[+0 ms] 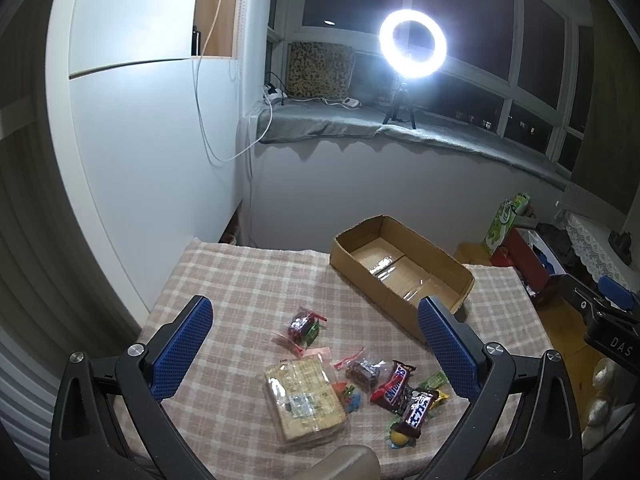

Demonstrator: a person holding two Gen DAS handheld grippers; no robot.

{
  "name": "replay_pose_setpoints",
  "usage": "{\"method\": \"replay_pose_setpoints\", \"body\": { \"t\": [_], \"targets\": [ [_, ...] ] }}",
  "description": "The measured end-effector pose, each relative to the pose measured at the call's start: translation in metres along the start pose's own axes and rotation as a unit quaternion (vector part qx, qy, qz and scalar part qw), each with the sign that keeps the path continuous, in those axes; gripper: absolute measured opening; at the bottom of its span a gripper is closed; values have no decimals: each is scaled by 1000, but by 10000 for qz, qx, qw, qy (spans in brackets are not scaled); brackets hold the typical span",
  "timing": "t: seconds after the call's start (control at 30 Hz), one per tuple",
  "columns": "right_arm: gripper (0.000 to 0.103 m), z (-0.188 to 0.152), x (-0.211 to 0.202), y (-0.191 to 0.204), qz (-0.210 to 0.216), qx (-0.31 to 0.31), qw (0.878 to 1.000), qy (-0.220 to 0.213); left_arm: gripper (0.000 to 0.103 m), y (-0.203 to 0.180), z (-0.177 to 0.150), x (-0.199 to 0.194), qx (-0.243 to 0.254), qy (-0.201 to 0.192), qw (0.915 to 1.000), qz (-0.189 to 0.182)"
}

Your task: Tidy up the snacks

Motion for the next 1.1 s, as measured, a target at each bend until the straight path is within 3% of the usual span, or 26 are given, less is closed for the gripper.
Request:
{"method": "replay_pose_setpoints", "body": {
  "t": [1.1],
  "targets": [
    [103,-1,5,-4,-17,-9,10000,34,102,-3,5,6,46,-16,10000,-10]
  ]
}}
Point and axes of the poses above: each gripper's, at about its wrist camera, not at the fingertips, and x roughly the way its jaws point, y to its left, z to its top, the point moved 8 cm from there along x, roughly the way its jaws point, and after that the axes turned 14 degrees about x, right-handed, at the moved point
